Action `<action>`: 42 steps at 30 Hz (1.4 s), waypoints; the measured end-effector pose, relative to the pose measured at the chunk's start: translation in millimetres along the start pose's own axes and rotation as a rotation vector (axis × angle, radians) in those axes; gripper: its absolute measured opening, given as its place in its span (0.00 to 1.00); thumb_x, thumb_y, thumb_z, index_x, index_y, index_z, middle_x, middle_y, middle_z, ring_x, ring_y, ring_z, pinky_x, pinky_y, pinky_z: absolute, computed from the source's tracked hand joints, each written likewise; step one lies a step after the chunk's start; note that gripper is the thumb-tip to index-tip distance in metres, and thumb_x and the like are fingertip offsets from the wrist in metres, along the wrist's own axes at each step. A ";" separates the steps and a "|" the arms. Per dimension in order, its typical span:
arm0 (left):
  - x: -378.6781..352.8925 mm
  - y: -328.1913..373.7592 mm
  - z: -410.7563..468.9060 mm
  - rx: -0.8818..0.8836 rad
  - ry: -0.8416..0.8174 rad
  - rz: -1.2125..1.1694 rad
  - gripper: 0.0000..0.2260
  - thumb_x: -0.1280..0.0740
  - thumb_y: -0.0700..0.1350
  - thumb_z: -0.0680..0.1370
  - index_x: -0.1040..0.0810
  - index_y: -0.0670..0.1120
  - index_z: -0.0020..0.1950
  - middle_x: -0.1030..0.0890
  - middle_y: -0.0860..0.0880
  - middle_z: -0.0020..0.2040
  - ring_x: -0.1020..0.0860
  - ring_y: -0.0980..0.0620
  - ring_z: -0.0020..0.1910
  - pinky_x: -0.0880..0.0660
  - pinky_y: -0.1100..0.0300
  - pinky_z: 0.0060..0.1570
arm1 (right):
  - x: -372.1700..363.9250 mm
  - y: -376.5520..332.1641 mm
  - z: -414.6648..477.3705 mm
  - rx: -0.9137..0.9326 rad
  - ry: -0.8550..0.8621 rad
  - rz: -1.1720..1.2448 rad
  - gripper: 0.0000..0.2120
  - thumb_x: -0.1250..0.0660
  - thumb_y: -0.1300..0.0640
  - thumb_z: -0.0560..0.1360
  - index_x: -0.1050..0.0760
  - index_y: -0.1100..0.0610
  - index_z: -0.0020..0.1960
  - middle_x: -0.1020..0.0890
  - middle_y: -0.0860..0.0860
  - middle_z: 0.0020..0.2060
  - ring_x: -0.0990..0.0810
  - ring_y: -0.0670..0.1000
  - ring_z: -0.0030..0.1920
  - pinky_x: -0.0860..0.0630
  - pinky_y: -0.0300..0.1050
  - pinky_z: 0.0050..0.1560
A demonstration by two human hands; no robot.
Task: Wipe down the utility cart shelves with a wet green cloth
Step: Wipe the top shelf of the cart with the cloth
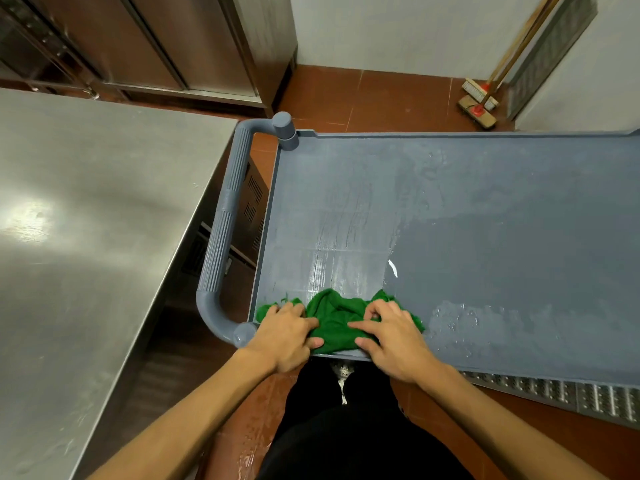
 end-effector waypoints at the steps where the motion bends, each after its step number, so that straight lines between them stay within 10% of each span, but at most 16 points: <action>1: -2.0 1.3 -1.9 -0.010 -0.013 0.002 0.19 0.41 0.60 0.81 0.24 0.52 0.65 0.26 0.46 0.60 0.30 0.45 0.64 0.37 0.50 0.64 | -1.4 -1.2 -1.8 0.003 -0.022 0.004 0.20 0.38 0.42 0.78 0.27 0.41 0.69 0.33 0.42 0.53 0.36 0.46 0.56 0.41 0.41 0.55; 20: 22.8 -5.1 9.3 -0.043 -0.108 -0.142 0.19 0.36 0.61 0.79 0.24 0.52 0.64 0.26 0.44 0.58 0.25 0.41 0.61 0.30 0.50 0.59 | 16.3 1.4 4.2 0.063 0.268 0.169 0.14 0.32 0.46 0.72 0.18 0.45 0.56 0.32 0.40 0.44 0.33 0.42 0.44 0.34 0.41 0.44; 42: 241.4 -81.5 198.2 0.021 0.542 -0.176 0.18 0.34 0.57 0.80 0.21 0.49 0.66 0.26 0.42 0.58 0.26 0.38 0.59 0.25 0.43 0.55 | 203.9 57.6 230.5 -0.223 0.644 0.019 0.09 0.32 0.60 0.76 0.19 0.58 0.55 0.28 0.56 0.63 0.29 0.58 0.63 0.31 0.53 0.60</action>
Point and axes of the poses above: each hand's wrist, its own z-axis towards the middle knuckle, its own x-axis out of the back of the hand, y = z × x, the point moved 7 cm from there along z, towards the middle knuckle
